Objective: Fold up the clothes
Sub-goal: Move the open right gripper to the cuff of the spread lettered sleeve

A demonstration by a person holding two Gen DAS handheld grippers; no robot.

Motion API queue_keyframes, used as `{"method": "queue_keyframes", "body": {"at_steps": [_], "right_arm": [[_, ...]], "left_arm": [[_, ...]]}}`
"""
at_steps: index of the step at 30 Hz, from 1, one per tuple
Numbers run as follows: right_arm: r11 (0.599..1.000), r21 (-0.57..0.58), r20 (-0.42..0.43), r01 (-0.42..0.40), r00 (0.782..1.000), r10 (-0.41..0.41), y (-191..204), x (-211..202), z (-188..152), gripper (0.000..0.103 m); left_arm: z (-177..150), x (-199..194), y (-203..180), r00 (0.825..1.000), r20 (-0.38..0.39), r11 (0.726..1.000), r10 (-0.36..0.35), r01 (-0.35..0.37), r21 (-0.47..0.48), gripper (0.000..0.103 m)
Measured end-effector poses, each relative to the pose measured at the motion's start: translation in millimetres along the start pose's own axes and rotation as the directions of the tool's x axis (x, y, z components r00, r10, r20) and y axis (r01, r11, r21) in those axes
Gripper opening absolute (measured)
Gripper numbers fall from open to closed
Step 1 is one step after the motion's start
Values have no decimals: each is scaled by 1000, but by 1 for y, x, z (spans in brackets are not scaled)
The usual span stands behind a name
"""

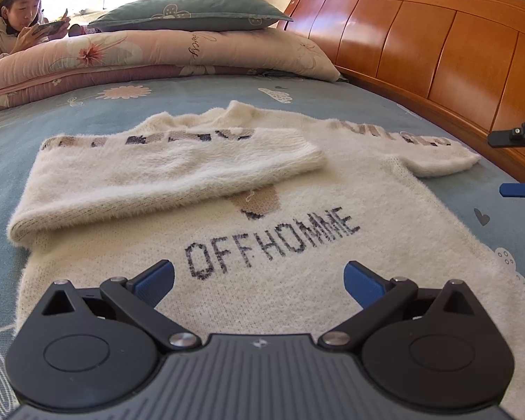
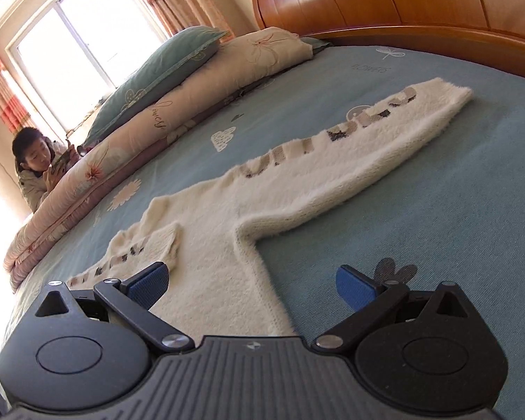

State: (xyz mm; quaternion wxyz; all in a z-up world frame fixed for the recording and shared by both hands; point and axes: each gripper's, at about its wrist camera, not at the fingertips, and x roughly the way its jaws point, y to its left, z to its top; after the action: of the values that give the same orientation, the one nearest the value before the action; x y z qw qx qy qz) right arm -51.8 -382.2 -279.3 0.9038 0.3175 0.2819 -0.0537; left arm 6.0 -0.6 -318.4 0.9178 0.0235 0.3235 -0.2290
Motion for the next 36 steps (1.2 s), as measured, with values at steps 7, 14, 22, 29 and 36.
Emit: {"method": "queue_keyframes", "body": {"at_steps": [7,14,22,29,36], "right_arm": [[965,262,83,-26,997,5,-86,30,50,103],[908,418,118,-36,993,-15,-149,73,78,103],[927,375,108,-26,994,-15,-164,103,103,103],[933,352,149,-75,989,23,-174,117,118,103],[949,288,230,-125,971,58,-181,124,121,103]], "left_arm": [[-7,14,-4,999,-32,1000,-9,9,10,102],[-10,17,-8,999,-33,998,12,-9,63,102],[-9,18,-6,999,-35,999,0,2,51,102],[-10,19,-7,999,-35,998,1,1,63,102],[-12,19,-6,1000,-32,998,-1,3,67,102]]}}
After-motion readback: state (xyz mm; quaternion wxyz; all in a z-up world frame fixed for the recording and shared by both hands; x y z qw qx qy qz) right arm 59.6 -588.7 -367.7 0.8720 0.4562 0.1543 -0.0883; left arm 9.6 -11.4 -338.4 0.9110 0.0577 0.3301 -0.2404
